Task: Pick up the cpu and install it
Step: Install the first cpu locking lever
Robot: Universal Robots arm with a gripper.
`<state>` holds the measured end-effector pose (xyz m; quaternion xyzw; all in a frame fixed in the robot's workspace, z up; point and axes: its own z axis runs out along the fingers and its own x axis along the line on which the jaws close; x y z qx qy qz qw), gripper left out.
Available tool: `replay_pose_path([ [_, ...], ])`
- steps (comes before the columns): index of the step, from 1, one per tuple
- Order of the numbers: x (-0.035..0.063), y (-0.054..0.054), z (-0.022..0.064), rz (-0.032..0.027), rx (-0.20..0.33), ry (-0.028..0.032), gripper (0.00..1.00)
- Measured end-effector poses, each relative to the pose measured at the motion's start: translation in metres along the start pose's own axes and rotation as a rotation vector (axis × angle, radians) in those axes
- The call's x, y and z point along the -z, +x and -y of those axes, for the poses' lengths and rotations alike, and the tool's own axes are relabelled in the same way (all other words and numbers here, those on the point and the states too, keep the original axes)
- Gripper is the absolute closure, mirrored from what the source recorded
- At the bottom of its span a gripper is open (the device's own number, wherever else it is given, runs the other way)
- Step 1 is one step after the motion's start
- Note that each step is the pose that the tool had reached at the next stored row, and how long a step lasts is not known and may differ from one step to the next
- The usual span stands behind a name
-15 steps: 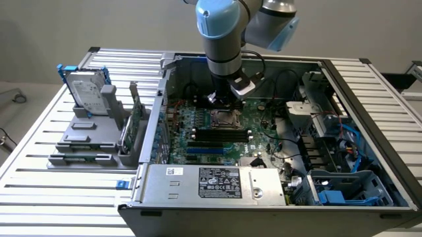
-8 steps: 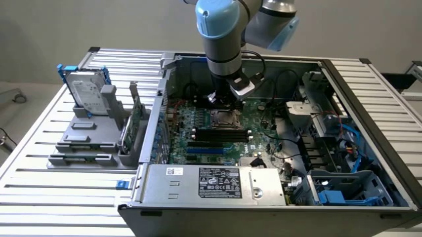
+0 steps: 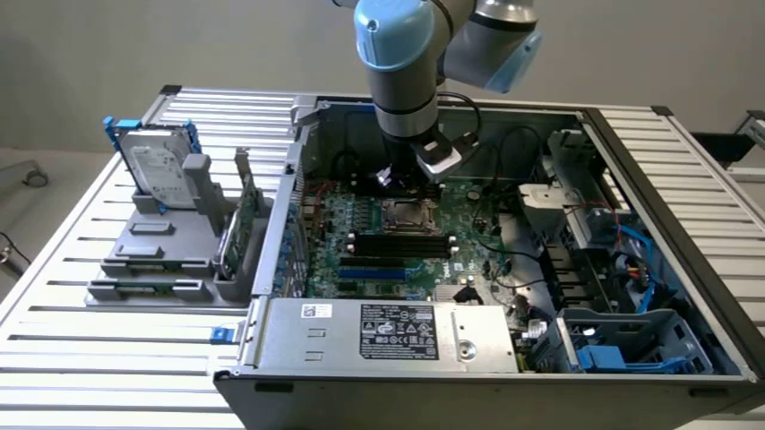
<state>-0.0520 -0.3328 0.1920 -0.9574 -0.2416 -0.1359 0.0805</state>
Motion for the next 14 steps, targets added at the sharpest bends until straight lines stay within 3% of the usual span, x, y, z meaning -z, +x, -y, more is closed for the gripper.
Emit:
replay_pose_path([
  [14, 0.0007, -0.003, -0.0014, -0.0018, -0.003, 0.0017, 0.89],
])
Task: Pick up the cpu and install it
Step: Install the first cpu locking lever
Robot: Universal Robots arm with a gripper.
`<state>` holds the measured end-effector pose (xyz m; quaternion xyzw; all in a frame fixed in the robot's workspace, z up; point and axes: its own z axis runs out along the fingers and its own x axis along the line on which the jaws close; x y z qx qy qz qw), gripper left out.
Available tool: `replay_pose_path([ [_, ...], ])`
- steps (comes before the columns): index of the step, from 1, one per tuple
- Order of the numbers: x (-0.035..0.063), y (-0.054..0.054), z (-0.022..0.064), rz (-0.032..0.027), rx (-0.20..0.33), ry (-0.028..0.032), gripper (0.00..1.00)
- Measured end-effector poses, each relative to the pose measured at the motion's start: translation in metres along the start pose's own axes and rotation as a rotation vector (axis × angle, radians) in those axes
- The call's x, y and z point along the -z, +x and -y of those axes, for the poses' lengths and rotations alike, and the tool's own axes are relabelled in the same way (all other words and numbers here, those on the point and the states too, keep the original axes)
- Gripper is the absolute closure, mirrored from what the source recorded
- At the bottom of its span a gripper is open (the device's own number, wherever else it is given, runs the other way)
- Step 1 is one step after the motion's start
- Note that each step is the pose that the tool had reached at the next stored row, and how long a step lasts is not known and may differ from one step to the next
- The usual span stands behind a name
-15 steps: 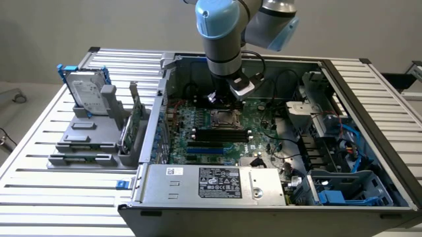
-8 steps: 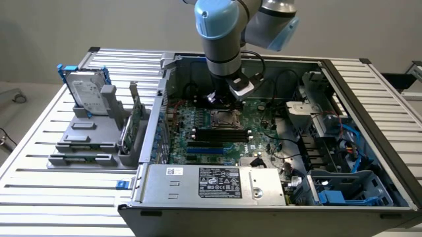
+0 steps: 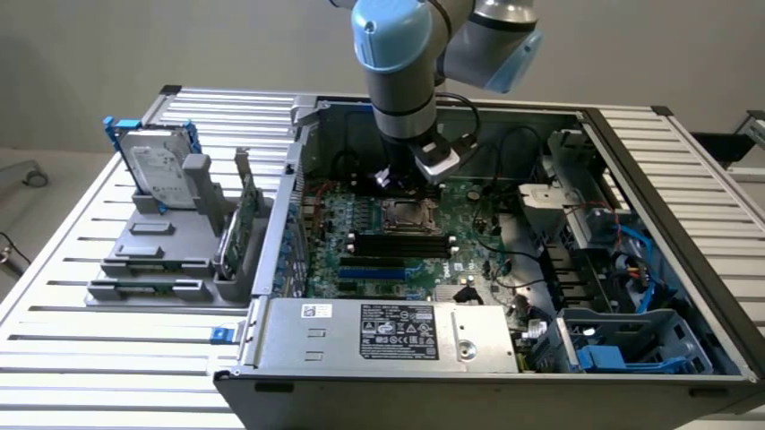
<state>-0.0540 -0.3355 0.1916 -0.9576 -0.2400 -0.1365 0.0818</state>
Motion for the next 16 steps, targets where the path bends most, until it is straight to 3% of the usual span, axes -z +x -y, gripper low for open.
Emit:
replay_pose_path([
  [3, 0.0, -0.0003, -0.0004, -0.0009, -0.001, 0.0009, 0.89],
  [10, -0.0001, -0.0005, -0.0006, -0.0128, -0.009, 0.0194, 0.89],
  [14, 0.0012, 0.0001, -0.0005, -0.0178, -0.015, 0.0252, 0.89],
  [16, 0.0051, 0.0009, -0.0004, -0.0185, -0.019, 0.0252, 0.89],
])
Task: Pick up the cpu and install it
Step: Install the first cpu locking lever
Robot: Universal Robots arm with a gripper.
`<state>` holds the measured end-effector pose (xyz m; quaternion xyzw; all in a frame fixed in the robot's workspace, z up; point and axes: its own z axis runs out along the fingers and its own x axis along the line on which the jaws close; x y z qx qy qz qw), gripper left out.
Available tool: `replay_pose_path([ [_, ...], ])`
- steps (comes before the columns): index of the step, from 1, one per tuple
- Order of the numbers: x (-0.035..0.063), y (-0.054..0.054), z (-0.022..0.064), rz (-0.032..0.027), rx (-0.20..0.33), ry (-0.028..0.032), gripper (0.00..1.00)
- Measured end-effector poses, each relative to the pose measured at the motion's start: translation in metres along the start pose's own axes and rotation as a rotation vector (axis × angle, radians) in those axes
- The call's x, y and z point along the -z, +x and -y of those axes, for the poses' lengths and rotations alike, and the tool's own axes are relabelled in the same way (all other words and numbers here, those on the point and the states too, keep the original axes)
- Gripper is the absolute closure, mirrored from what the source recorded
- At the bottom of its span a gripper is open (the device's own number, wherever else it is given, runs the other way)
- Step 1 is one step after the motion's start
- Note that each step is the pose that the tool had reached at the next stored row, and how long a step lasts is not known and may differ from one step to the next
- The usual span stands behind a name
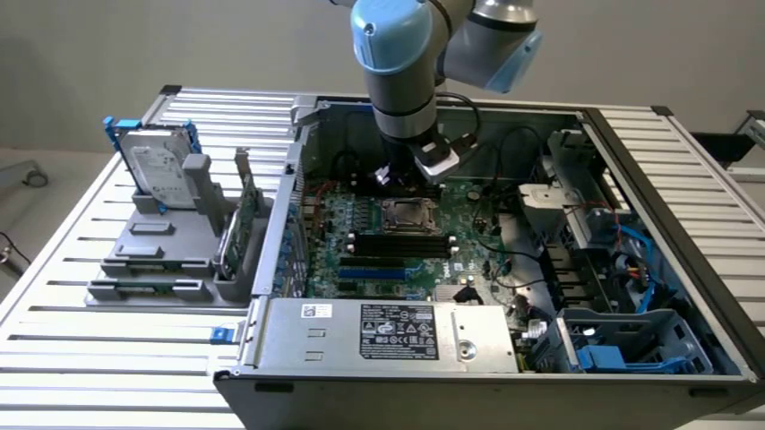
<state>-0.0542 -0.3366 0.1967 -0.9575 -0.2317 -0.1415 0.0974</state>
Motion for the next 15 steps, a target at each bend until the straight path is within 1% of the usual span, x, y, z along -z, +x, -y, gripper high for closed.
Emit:
replay_pose_path([
  [6, 0.0111, 0.001, -0.0005, -0.0034, -0.013, -0.0002, 0.89],
  [9, 0.016, 0.001, -0.0015, -0.0031, -0.019, -0.0003, 0.89],
  [12, 0.02, 0.001, -0.0028, 0.0006, -0.025, 0.0007, 0.89],
  [15, 0.0226, 0.0, -0.0043, 0.0084, -0.031, 0.0033, 0.89],
])
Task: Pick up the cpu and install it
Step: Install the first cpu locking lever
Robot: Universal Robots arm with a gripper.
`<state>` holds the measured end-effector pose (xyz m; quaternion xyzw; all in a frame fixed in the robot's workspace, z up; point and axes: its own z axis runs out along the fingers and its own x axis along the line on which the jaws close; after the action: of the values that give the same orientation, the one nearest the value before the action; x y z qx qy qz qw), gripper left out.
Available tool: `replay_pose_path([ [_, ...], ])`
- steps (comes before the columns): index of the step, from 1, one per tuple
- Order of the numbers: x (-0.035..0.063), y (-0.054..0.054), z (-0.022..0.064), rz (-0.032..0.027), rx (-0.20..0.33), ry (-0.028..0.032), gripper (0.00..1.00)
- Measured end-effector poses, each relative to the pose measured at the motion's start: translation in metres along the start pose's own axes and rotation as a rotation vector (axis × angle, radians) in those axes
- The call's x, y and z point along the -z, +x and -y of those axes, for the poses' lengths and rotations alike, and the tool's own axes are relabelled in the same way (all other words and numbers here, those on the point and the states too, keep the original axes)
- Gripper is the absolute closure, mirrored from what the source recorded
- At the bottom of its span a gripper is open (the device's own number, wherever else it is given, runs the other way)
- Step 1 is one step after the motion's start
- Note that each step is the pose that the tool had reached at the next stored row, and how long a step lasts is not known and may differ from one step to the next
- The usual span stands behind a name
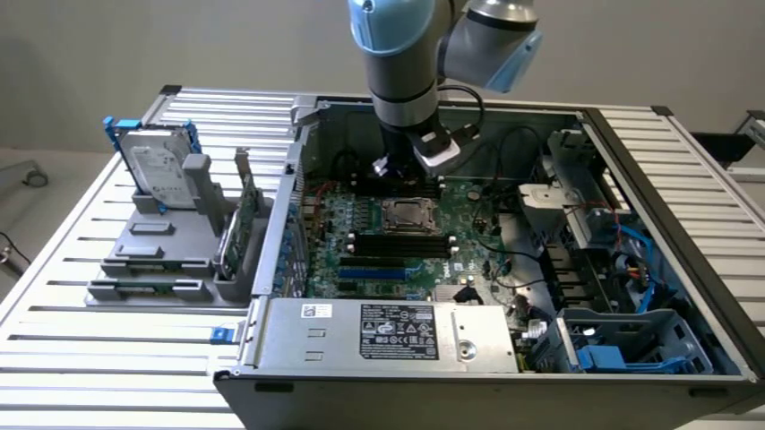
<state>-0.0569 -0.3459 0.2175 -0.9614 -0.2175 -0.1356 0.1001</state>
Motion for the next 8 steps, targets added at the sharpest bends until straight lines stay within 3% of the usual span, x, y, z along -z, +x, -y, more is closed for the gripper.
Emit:
replay_pose_path([
  [8, 0.0052, -0.0014, -0.0045, 0.0253, -0.016, 0.0089, 0.89],
])
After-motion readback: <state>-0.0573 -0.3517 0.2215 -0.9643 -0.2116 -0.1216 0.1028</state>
